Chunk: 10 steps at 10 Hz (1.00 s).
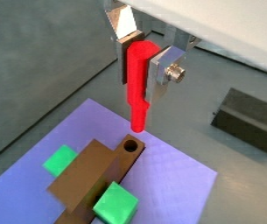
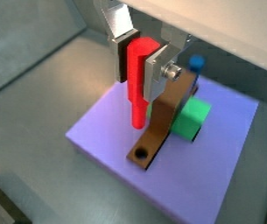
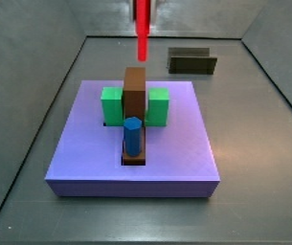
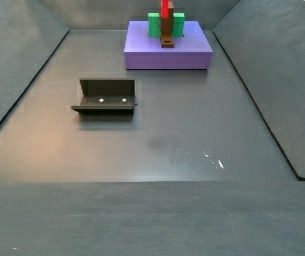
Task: Pick up the red object. Move up. Move to above the board. Insert the red object.
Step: Insert the red object.
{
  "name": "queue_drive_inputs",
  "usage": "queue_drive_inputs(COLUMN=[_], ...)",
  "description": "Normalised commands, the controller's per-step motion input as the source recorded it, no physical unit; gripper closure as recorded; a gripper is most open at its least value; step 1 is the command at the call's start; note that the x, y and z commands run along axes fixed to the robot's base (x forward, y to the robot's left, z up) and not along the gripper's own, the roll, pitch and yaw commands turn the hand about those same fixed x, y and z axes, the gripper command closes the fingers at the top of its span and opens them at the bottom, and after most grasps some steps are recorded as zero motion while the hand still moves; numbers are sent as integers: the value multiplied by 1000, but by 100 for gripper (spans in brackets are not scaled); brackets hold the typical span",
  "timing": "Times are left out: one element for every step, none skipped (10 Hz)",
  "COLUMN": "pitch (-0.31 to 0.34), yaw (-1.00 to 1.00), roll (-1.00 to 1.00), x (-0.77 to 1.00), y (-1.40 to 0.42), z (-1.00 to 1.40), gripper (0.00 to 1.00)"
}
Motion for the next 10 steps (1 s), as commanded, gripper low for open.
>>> queue_drive_inputs(pitch=[13,0,0,0,0,0,0,0,0,0], yaw=[-257,-229,-220,-137,-154,-149,-137,-109,-91,-89], roll=[0,0,-34,-97,-157,-127,-100,-100,-89,-99], x=[-3,-117,0,0,134,51,34,0,0,0], y=[191,57,49,0,0,0,3,0,0,20], z=[-457,-374,-314,-234,-254,-280,-294,-166,-189,-211], gripper=[100,100,100,100,100,100,100,100,100,100])
